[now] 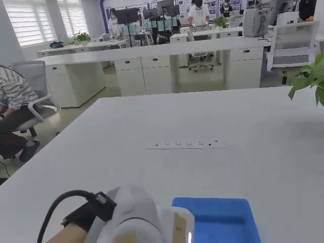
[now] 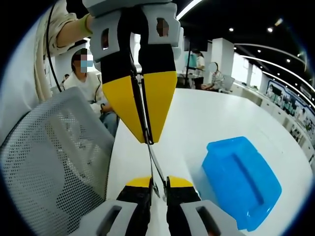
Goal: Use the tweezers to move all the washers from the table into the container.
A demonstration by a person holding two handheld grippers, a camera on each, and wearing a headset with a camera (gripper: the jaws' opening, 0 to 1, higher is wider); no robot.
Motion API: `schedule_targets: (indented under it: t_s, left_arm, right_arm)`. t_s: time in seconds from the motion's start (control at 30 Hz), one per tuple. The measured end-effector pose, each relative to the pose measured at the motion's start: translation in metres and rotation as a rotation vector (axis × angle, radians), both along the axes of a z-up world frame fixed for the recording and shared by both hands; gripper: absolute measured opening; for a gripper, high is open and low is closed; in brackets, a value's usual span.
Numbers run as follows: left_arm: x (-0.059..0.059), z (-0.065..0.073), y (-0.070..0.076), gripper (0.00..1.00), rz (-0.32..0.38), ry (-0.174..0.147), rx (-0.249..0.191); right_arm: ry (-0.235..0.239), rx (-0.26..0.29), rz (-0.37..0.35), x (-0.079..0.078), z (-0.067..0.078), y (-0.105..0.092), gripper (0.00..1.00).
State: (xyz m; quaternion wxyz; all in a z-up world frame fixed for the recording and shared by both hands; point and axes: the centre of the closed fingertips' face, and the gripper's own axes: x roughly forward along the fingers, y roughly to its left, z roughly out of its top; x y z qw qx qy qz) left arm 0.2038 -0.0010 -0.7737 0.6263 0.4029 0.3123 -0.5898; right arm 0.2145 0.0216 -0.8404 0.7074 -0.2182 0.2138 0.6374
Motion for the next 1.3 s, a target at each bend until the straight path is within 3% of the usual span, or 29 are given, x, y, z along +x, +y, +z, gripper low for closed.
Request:
schedule_targets:
  t_s: [0.13,0.3,0.67,1.0,1.03,1.1,1.17,1.23,1.3]
  left_arm:
    - [0.002,-0.002,0.001,0.00,-0.018,-0.013,0.015]
    - [0.004,-0.002,0.001,0.00,-0.019,0.002,0.022]
    - [0.014,-0.002,-0.004,0.00,-0.037,0.099,0.050]
    - [0.014,-0.003,-0.003,0.00,-0.022,0.146,0.060]
    - [0.015,-0.004,-0.003,0.00,-0.017,0.148,0.058]
    - [0.022,-0.005,-0.006,0.00,0.001,0.111,0.031]
    - [0.022,-0.008,-0.006,0.00,0.034,0.127,0.003]
    - [0.029,-0.009,-0.006,0.00,0.084,0.094,-0.036]
    - [0.027,-0.008,-0.002,0.02,0.111,0.093,-0.061]
  right_arm:
    - [-0.006,-0.014,-0.006,0.003,-0.001,-0.001,0.07]
    - [0.011,-0.022,-0.011,0.002,-0.005,0.000,0.08]
    - [0.087,0.002,-0.048,0.005,-0.004,-0.003,0.09]
    - [0.078,0.042,-0.050,0.010,0.014,0.002,0.10]
    - [0.081,0.043,-0.056,0.011,0.014,0.003,0.09]
    - [0.104,0.030,-0.055,0.011,0.010,0.004,0.04]
    - [0.119,0.037,-0.070,0.013,0.009,0.005,0.04]
    - [0.153,0.051,-0.112,0.016,0.009,0.004,0.03]
    - [0.171,0.061,-0.118,0.017,0.009,0.003,0.03]
